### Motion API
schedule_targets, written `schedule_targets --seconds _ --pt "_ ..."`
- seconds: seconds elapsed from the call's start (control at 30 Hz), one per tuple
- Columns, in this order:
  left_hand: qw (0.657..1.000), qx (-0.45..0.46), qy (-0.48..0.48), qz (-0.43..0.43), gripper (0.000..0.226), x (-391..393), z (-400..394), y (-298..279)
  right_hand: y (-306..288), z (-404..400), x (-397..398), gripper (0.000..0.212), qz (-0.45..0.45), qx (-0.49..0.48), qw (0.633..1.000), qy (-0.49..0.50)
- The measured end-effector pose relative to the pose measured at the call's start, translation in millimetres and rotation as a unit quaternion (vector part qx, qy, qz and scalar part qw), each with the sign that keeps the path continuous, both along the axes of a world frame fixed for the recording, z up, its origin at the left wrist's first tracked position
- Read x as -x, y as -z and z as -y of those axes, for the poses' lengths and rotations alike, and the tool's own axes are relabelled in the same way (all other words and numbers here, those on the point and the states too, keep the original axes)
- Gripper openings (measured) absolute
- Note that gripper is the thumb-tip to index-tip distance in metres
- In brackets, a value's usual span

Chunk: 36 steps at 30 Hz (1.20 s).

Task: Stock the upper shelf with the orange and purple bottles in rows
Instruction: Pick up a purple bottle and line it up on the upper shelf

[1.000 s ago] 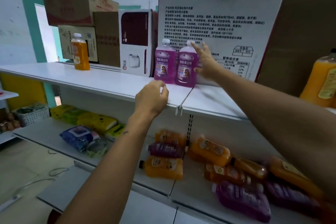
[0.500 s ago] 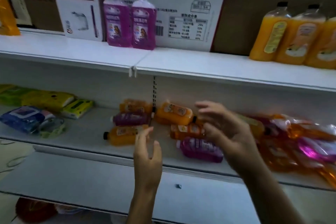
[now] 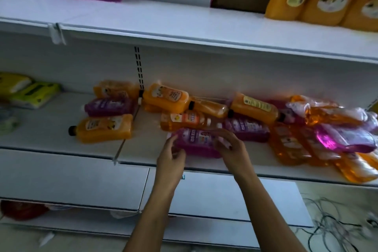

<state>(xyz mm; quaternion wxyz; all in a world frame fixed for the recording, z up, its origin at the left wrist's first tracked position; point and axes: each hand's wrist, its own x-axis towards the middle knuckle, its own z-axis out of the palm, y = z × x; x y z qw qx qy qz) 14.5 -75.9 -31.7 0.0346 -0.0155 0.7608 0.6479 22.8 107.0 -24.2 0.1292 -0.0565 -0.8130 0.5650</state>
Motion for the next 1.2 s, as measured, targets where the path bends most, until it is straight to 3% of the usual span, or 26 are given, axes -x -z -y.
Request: schedule_targets --seconds 0.13,0.23,0.37,0.53,0.7,0.9,1.0,1.1,1.2 --pt "0.998 0.010 -0.024 0.051 0.054 14.9 -6.6 8.1 8.8 -10.7 23.4 0.040 0.022 -0.039 0.997 -0.057" --pt "0.998 0.042 -0.013 0.043 0.060 24.3 -10.0 14.8 11.4 -15.3 30.2 0.039 0.036 -0.009 0.997 -0.072" --pt "0.996 -0.032 -0.030 0.081 0.061 27.6 -19.7 10.0 12.9 -11.3 24.4 0.035 0.109 0.055 0.989 -0.082" --pt "0.982 -0.162 -0.088 0.030 0.045 16.3 -23.4 -6.4 -0.1 -0.3 12.1 0.056 0.114 -0.011 0.974 -0.197" --pt "0.971 -0.215 -0.099 -0.013 0.050 2.6 -10.8 -25.8 -5.9 18.6 -9.4 0.073 0.106 -0.053 0.975 -0.189" --pt "0.969 -0.240 -0.031 -0.040 0.026 -15.4 33.7 -51.7 -33.4 47.7 -22.4 0.060 0.078 0.008 0.982 -0.170" --pt "0.965 -0.256 0.024 -0.058 0.033 -27.1 57.8 -62.6 -55.2 70.9 -21.9 0.060 0.041 0.004 0.983 -0.180" --pt "0.969 -0.226 0.076 -0.070 0.056 -50.0 81.7 -63.2 -73.3 90.8 -22.4 0.061 0.018 0.021 0.979 -0.200" --pt "0.977 -0.181 0.072 -0.089 0.056 -71.3 99.3 -65.6 -90.7 110.5 -24.0 0.069 -0.009 -0.005 0.974 -0.228"
